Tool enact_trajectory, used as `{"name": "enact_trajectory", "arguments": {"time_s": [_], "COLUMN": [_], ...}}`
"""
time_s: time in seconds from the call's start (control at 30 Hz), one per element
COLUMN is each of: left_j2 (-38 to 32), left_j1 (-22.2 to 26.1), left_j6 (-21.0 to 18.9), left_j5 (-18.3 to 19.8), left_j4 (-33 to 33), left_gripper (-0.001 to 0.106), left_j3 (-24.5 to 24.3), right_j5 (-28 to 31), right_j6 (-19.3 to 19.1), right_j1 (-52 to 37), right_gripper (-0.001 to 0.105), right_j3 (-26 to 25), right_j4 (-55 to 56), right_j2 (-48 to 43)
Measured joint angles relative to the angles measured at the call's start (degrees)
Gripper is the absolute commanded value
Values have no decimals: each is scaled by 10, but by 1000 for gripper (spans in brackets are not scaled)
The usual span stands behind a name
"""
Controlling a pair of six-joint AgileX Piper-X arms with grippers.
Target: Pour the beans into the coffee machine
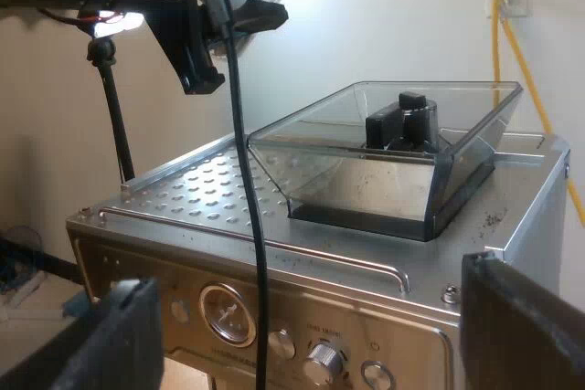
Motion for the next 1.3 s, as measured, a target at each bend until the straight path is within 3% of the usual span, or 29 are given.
{"name": "enact_trajectory", "arguments": {"time_s": [0.1, 0.23, 0.3, 0.37, 0.6, 0.67, 1.3], "left_j2": [2, 14, 25, 31, 36, 40, 48], "left_j1": [-3, -18, -33, -41, -50, -50, -50], "left_j6": [3, 56, 138, 182, 270, 309, 515], "left_j5": [0, 0, 0, -1, -5, -25, -32], "left_j4": [-2, -2, -2, -4, -13, -13, -29], "left_gripper": [28, 28, 28, 28, 28, 28, 28], "left_j3": [0, 0, 0, -1, -3, -3, -2], "right_j5": [0, 0, 0, 1, 1, 1, 1], "right_j6": [0, 0, 0, 0, 0, 0, 0], "right_j1": [0, 0, 0, 0, 0, 0, 0], "right_gripper": [69, 69, 69, 69, 69, 69, 69], "right_j3": [0, 0, 0, 0, 0, 0, 0], "right_j4": [0, 0, 0, 0, 0, 0, 0], "right_j2": [0, 0, 0, 0, 0, 0, 0]}}
